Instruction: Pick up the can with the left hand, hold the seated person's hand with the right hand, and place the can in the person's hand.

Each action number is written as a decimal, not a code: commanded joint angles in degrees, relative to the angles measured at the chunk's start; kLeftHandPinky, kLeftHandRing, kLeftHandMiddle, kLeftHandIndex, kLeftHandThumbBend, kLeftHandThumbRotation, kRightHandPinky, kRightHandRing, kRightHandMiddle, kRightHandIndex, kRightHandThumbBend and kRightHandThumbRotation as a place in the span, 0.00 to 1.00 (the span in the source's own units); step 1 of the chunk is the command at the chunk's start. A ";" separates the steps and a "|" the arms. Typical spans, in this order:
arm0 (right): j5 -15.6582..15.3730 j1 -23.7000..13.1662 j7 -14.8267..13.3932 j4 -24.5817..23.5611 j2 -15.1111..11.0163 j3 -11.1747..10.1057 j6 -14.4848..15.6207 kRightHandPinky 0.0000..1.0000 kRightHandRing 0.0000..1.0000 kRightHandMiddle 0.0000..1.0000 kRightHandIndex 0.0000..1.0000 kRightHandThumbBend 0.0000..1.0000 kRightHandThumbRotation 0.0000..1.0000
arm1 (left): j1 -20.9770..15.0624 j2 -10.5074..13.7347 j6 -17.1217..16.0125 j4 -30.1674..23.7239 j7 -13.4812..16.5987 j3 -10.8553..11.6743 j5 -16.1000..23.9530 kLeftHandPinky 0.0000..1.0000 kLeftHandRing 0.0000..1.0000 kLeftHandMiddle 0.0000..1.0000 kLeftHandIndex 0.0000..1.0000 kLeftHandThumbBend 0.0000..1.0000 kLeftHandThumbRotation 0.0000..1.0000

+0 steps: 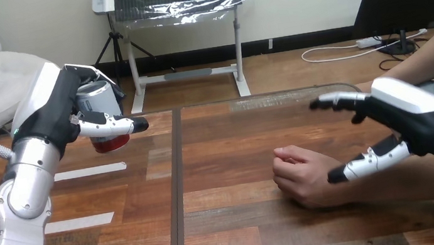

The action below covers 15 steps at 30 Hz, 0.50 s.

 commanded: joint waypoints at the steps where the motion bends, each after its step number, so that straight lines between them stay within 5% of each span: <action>1: 0.13 -5.85 1.03 1.51 -2.48 0.64 0.79 0.77 0.90 0.90 0.89 0.96 0.47 | -2.11 0.17 -1.36 -3.83 0.29 2.00 -0.15 0.32 0.35 0.41 0.41 0.77 0.00; 15: -0.48 -7.15 3.90 4.61 -3.40 3.17 2.69 0.78 0.91 0.92 0.90 1.00 0.47 | -2.06 0.01 -0.97 -4.21 0.04 2.11 -0.23 0.31 0.34 0.40 0.41 0.77 0.00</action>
